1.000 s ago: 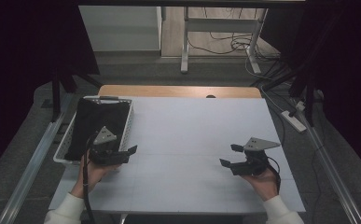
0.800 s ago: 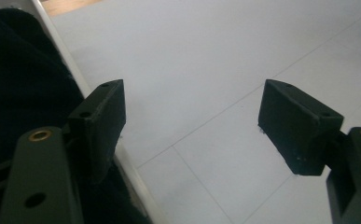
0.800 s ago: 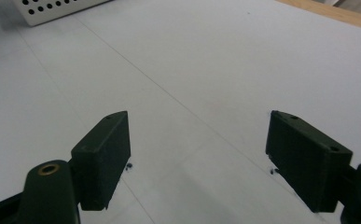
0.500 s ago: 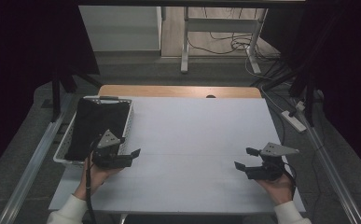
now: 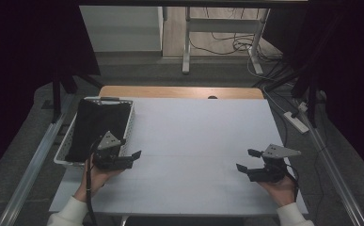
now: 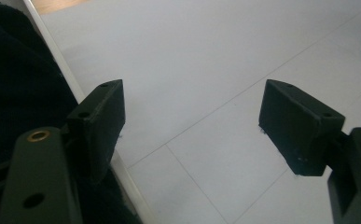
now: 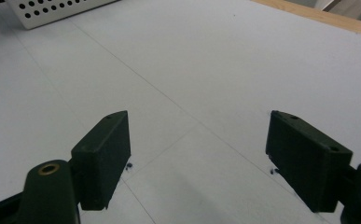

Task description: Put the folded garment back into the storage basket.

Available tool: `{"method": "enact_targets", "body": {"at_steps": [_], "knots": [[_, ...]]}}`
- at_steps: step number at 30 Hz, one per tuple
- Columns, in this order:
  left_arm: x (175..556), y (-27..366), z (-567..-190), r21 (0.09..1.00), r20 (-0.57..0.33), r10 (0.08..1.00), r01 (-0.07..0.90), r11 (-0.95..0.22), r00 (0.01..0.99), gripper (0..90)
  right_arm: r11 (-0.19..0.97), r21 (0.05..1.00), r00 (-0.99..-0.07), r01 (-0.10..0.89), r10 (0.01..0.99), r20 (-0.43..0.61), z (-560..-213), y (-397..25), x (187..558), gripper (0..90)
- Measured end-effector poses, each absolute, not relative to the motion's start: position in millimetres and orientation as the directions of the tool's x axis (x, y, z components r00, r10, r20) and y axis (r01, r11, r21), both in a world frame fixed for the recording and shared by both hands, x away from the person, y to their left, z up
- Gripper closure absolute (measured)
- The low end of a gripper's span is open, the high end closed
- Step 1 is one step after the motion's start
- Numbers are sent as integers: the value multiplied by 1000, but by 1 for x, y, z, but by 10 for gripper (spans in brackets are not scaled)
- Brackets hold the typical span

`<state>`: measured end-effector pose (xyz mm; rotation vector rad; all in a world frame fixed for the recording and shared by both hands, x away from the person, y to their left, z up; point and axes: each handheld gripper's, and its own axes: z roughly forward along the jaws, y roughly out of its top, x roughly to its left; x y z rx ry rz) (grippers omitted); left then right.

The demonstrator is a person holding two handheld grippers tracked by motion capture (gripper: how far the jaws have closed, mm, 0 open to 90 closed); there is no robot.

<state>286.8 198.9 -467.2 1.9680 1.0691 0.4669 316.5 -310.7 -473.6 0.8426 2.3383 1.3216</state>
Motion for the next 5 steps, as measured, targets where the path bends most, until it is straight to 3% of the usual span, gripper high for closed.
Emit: {"method": "enact_targets", "body": {"at_steps": [5], "knots": [[287,197,-467,805,-62,817,513,-299,573,232,395,858,-772,329,635,4,-472,-310,316,219]]}}
